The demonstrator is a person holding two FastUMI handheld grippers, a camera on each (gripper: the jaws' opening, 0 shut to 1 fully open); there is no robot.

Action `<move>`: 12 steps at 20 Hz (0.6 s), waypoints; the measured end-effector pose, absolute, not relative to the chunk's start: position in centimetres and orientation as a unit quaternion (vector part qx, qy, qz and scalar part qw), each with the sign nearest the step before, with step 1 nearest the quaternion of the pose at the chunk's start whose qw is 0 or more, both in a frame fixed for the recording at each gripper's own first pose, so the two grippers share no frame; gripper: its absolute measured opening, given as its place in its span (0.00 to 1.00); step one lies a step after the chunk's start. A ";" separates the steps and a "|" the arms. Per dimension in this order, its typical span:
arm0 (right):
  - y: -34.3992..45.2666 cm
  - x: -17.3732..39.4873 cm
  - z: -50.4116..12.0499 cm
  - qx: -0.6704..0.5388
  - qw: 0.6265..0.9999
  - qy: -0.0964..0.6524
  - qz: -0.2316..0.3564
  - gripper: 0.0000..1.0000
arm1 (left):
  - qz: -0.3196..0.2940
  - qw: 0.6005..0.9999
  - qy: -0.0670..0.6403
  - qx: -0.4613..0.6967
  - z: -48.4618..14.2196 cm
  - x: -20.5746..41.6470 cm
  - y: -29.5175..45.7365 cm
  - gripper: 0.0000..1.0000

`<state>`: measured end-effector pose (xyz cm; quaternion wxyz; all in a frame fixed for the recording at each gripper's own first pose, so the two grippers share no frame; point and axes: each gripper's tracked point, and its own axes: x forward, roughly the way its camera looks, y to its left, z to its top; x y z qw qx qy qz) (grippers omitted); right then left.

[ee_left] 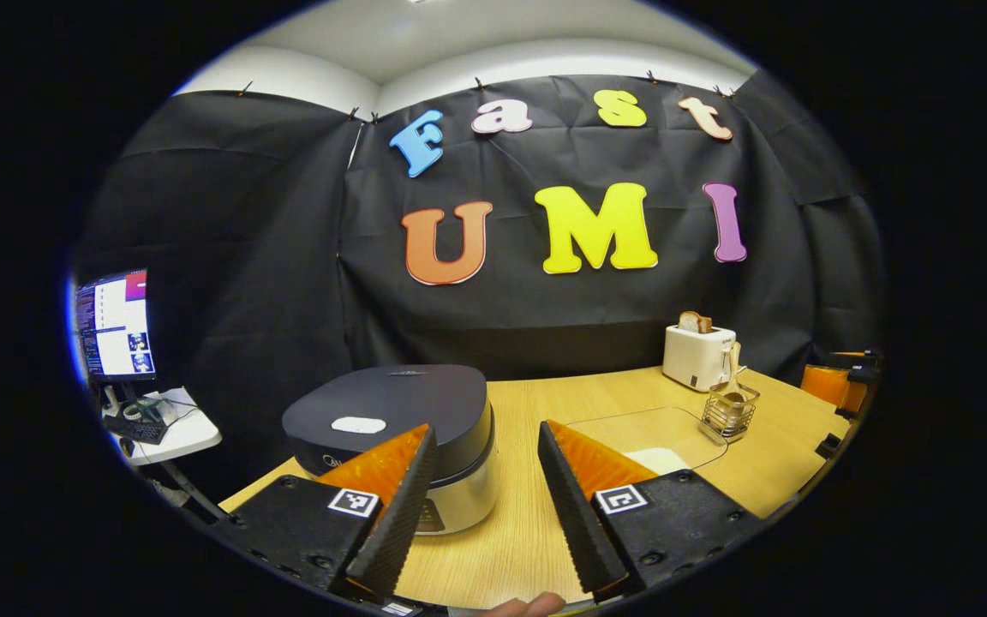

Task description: Close the left gripper, press the button to open the rice cooker; take a wooden spoon from the chopstick holder with the right hand, scoop a spoonful of rice and pour it into the rice cooker, then put the wooden spoon back into the chopstick holder.

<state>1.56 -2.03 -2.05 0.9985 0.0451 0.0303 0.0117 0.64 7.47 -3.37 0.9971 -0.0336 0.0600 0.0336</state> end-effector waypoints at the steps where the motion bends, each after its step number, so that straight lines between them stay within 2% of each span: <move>1: -2.3 1.5 -2.0 0.045 0.999 0.030 0.008 0.94 | 0.034 0.997 0.064 -0.039 -3.4 0.9 8.0 0.73; 2: -2.6 1.5 -1.9 0.043 0.999 0.029 0.005 0.94 | 0.033 0.996 0.071 -0.046 -3.5 0.9 8.5 0.62; 3: -2.7 1.4 -1.7 0.042 0.999 0.026 0.002 0.94 | 0.033 0.995 0.081 -0.052 -3.8 1.2 9.2 0.56; 5: -3.3 1.3 -1.5 0.043 0.999 0.024 -0.004 0.94 | 0.047 0.993 0.094 -0.057 -3.9 1.4 10.9 0.27; 8: -3.7 1.3 -1.6 0.052 0.998 0.028 -0.006 0.94 | 0.084 0.987 0.120 -0.068 -4.5 2.4 14.1 0.03; 12: -4.3 1.3 -1.2 0.058 0.998 0.030 -0.011 0.94 | 0.087 0.980 0.163 -0.079 -5.5 3.4 16.6 0.02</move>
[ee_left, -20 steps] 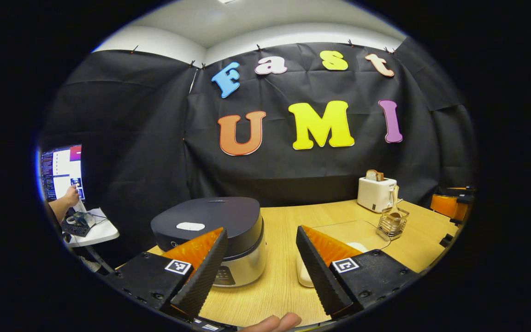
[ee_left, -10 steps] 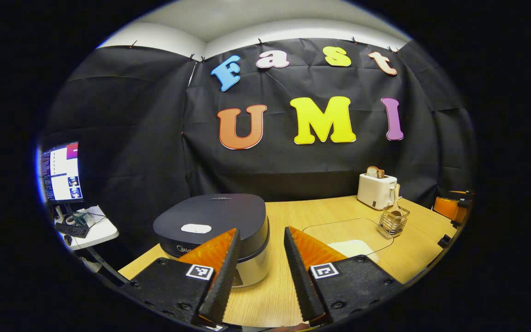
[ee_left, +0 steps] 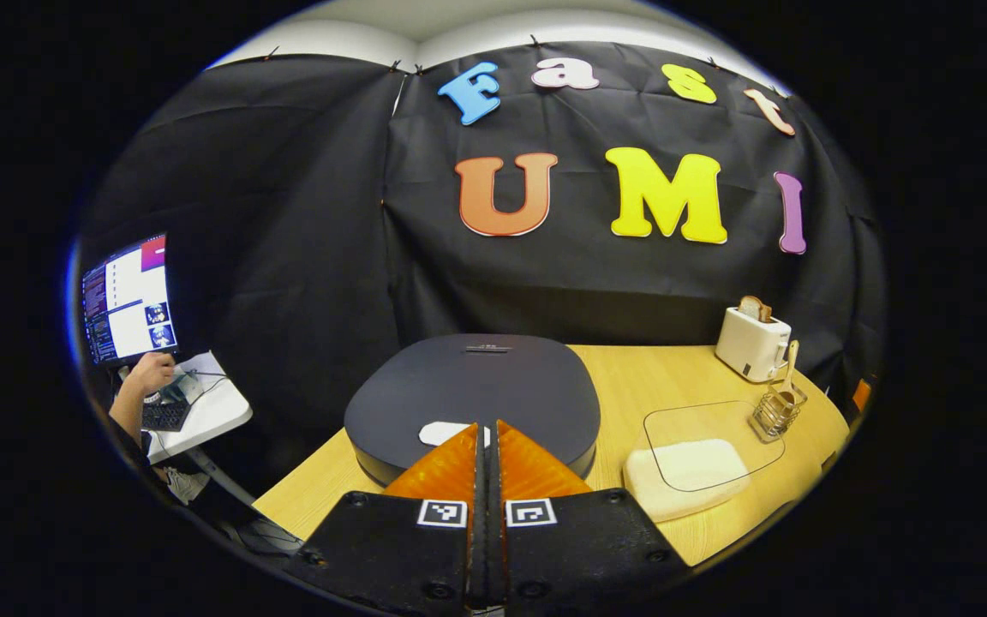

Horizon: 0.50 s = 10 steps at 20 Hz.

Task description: Close the left gripper, press the button to open the rice cooker; take a wooden spoon from the chopstick holder with the right hand, scoop a spoonful of rice and pour it into the rice cooker, then put the wooden spoon back into the chopstick holder.

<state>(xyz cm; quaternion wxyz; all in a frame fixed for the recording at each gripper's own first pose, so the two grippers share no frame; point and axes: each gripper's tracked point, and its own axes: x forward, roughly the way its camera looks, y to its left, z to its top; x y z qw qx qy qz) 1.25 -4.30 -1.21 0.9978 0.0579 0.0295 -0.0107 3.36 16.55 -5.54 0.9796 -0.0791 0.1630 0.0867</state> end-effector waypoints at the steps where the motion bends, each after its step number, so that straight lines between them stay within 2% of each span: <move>1: -4.4 1.2 -1.3 0.057 0.998 0.029 -0.013 0.94 | 0.077 0.978 0.172 -0.089 -5.6 3.7 16.6 0.03; 4: -4.9 1.1 -1.4 0.057 0.998 0.034 -0.020 0.93 | 0.041 0.973 0.199 -0.112 -6.4 4.6 16.1 0.03; 10: -5.8 1.2 -1.3 0.065 0.997 0.037 -0.027 0.94 | 0.030 0.967 0.228 -0.112 -6.7 4.6 16.7 0.03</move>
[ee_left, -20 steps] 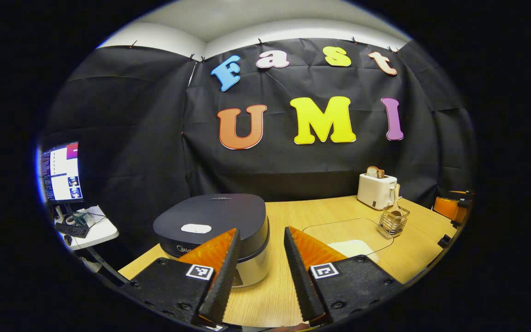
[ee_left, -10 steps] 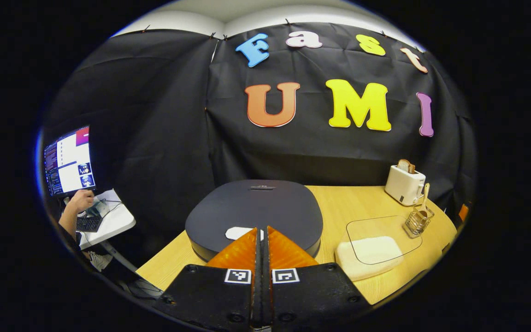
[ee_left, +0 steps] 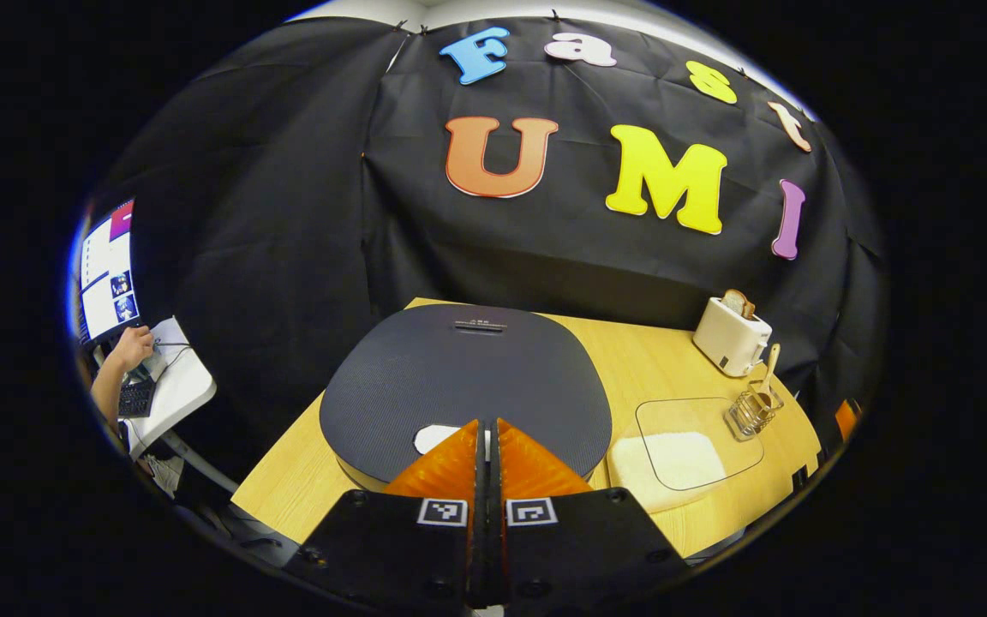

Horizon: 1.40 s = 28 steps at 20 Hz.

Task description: Close the left gripper, press the button to open the rice cooker; take a wooden spoon from the chopstick holder with the right hand, scoop a spoonful of rice and pour it into the rice cooker, then put the wooden spoon back into the chopstick holder.

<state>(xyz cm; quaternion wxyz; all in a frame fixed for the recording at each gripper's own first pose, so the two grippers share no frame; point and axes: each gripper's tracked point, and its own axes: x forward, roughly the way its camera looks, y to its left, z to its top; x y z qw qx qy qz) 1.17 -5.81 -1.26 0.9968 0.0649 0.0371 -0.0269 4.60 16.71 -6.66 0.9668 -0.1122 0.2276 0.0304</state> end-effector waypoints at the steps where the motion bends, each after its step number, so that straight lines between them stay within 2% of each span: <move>1: -5.9 1.1 -1.3 0.068 0.997 0.038 -0.027 0.94 | 0.028 0.966 0.233 -0.109 -6.8 4.6 16.7 0.03; 4: -6.2 1.0 -1.1 0.072 0.996 0.038 -0.028 0.93 | 0.028 0.964 0.250 -0.090 -7.3 4.5 16.7 0.03; 5: -6.2 0.9 -1.0 0.073 0.996 0.036 -0.029 0.90 | 0.028 0.963 0.254 -0.083 -7.3 4.5 16.7 0.03; 7: -6.3 0.8 -0.8 0.074 0.996 0.034 -0.028 0.95 | 0.032 0.961 0.263 -0.075 -7.5 4.4 16.7 0.03; 8: -6.3 0.8 -0.7 0.074 0.996 0.033 -0.028 0.90 | 0.032 0.962 0.263 -0.065 -7.5 4.4 16.8 0.03; 9: -6.3 0.7 -0.7 0.074 0.996 0.032 -0.029 0.95 | 0.032 0.962 0.264 -0.056 -7.4 4.4 16.7 0.03; 15: -6.5 1.1 -1.4 0.071 0.996 0.039 -0.034 0.95 | 0.063 0.981 0.179 -0.032 -3.1 4.3 17.2 0.03; 17: -6.4 1.5 -1.7 0.074 0.996 0.041 -0.029 0.95 | 0.075 0.987 0.141 -0.025 -0.5 4.0 17.1 0.14; 18: -6.2 1.7 -1.9 0.078 0.996 0.041 -0.022 0.95 | 0.090 0.988 0.121 -0.018 0.8 3.5 17.6 0.34; 19: -6.2 1.9 -2.3 0.082 0.995 0.047 -0.019 0.95 | 0.100 0.989 0.105 -0.013 1.6 3.2 17.8 0.46; 20: -6.3 2.1 -2.5 0.085 0.995 0.050 -0.018 0.95 | 0.090 0.991 0.102 -0.019 1.8 2.7 16.7 0.71; 21: -6.5 2.4 -2.6 0.084 0.995 0.052 -0.018 0.90 | 0.073 0.992 0.101 -0.026 1.8 2.3 15.4 0.70; 22: -6.8 2.7 -2.7 0.078 0.995 0.053 -0.022 0.95 | 0.065 0.993 0.098 -0.029 1.9 1.7 14.6 0.97; 27: -8.9 6.7 -4.4 0.043 0.997 0.066 -0.026 0.95 | 0.066 0.996 0.056 -0.033 1.5 -0.8 12.2 0.99; 28: -9.3 7.9 -4.8 0.046 0.996 0.074 -0.025 0.95 | 0.060 0.996 0.050 -0.036 1.2 -1.4 11.2 0.96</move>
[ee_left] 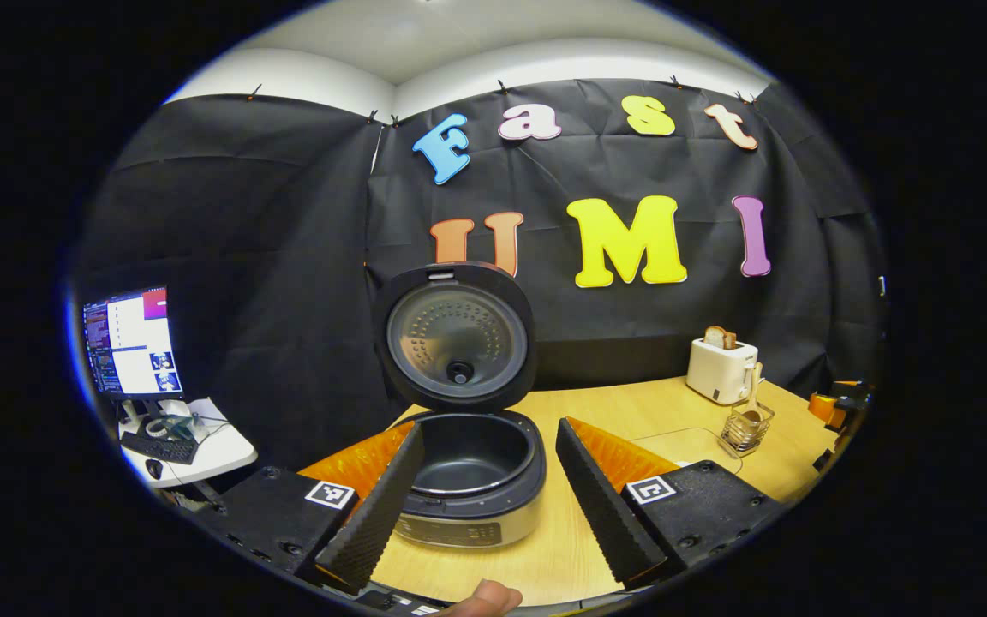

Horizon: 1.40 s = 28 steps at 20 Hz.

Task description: Close the left gripper, press the button to open the rice cooker; take a wooden spoon from the chopstick holder with the right hand, scoop a spoonful of rice and pour it into the rice cooker, then put the wooden spoon back into the chopstick holder.

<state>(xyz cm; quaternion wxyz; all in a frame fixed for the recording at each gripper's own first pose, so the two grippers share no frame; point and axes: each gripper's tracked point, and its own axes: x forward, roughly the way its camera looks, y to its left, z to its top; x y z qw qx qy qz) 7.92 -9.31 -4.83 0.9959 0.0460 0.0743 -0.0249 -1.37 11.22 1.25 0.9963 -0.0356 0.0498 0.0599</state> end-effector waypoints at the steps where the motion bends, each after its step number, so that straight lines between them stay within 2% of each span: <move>1: -9.4 9.1 -5.3 0.049 0.995 0.083 -0.020 0.95 | 0.057 0.997 0.040 -0.036 1.2 -1.7 10.6 0.96; 2: -9.5 10.3 -5.8 0.049 0.994 0.096 -0.015 0.95 | 0.056 0.997 0.034 -0.037 1.2 -1.9 10.1 0.99; 3: -9.5 11.4 -6.1 0.047 0.993 0.107 -0.009 0.90 | 0.054 0.997 0.030 -0.039 1.0 -2.2 9.6 0.99; 4: -9.7 12.7 -6.2 0.048 0.992 0.114 -0.007 0.95 | 0.052 0.997 0.029 -0.041 0.8 -2.2 9.0 0.99; 11: -9.5 22.5 -6.4 0.115 0.978 0.174 0.023 0.95 | 0.018 0.998 0.028 -0.055 0.2 -2.0 6.0 0.99; 15: -10.6 28.3 -7.5 0.133 0.968 0.214 0.001 0.95 | 0.012 0.999 0.029 -0.042 0.2 -1.7 6.3 0.99; 16: -10.5 29.4 -7.6 0.129 0.966 0.223 0.002 0.89 | 0.012 0.998 0.027 -0.046 0.2 -1.7 6.5 0.99; 17: -10.0 30.5 -7.7 0.124 0.966 0.226 0.007 0.95 | 0.013 0.998 0.026 -0.051 0.4 -1.5 6.8 0.99; 18: -9.8 31.3 -7.7 0.118 0.966 0.228 0.009 0.93 | 0.014 0.998 0.027 -0.057 0.4 -1.5 6.9 0.99; 19: -9.6 32.1 -8.0 0.115 0.966 0.233 0.005 0.98 | 0.018 0.997 0.031 -0.061 0.4 -1.3 7.2 0.99; 21: -9.1 32.7 -8.7 0.119 0.960 0.252 0.005 0.83 | 0.032 0.997 0.035 -0.063 0.5 -1.2 7.9 0.99; 22: -8.7 32.9 -8.8 0.126 0.958 0.256 0.008 0.80 | 0.036 0.997 0.032 -0.060 0.6 -1.1 8.1 0.99; 24: -8.6 33.1 -9.9 0.124 0.956 0.265 0.000 0.68 | 0.033 0.998 0.031 -0.053 0.5 -0.9 7.9 0.99; 25: -8.9 33.0 -10.1 0.119 0.957 0.265 -0.006 0.58 | 0.029 0.998 0.032 -0.049 0.3 -1.0 7.9 0.99; 26: -9.3 33.2 -10.3 0.116 0.955 0.271 -0.017 0.53 | 0.027 0.998 0.030 -0.046 0.4 -1.0 8.0 0.99; 27: -9.4 33.2 -10.7 0.115 0.954 0.277 -0.026 0.39 | 0.026 0.998 0.028 -0.046 0.5 -1.0 8.2 0.99; 28: -9.4 33.3 -10.7 0.121 0.952 0.279 -0.025 0.32 | 0.027 0.998 0.028 -0.046 0.4 -1.1 8.5 0.99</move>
